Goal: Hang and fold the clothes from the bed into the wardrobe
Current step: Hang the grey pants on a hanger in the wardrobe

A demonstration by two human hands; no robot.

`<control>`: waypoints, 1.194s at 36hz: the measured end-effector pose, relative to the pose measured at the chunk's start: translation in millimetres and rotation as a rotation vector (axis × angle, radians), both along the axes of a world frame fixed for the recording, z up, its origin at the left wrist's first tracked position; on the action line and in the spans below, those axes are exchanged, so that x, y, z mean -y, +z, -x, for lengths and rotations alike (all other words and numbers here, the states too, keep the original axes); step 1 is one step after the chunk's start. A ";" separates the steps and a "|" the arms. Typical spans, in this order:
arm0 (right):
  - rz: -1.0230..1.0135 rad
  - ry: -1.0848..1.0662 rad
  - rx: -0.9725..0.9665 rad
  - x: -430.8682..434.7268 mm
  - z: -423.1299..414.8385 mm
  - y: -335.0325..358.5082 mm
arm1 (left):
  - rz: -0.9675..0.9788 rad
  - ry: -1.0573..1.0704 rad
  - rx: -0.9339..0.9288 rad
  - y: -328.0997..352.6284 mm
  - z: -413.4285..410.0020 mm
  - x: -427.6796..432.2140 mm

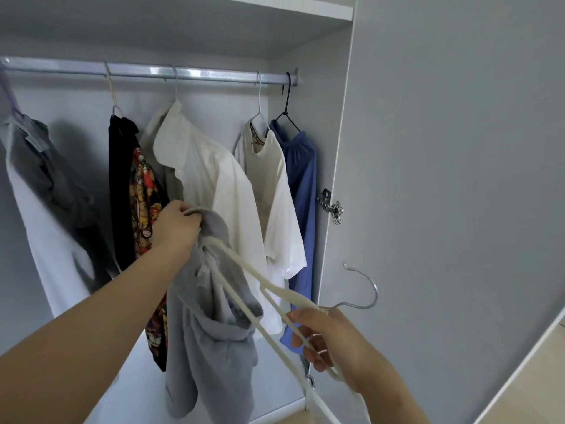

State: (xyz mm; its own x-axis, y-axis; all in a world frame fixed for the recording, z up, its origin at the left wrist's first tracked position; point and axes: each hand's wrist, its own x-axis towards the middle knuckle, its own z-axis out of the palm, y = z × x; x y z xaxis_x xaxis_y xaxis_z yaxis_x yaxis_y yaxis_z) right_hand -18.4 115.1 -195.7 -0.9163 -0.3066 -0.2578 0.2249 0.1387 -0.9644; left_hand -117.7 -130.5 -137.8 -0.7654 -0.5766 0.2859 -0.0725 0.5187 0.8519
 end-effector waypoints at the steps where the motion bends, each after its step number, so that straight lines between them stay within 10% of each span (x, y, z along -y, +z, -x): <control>1: -0.017 0.012 0.007 0.6 0.6 1.1 | 0.043 -0.015 -0.006 1.7 -0.8 -1.2; 11: -0.087 -0.017 0.062 2.9 9.2 10.1 | 0.436 -0.260 -0.101 6.0 -18.9 -34.7; 31: 0.100 -0.246 -0.016 3.7 14.2 7.6 | 0.631 -0.815 0.083 -2.1 -27.8 -51.8; 34: 0.052 -0.247 -0.119 -5.4 18.5 14.9 | 0.992 -0.700 -0.069 6.9 -32.0 -45.4; 43: -0.069 -0.146 -0.336 -26.1 29.6 58.7 | 1.144 -0.679 -0.320 18.2 -34.8 -47.8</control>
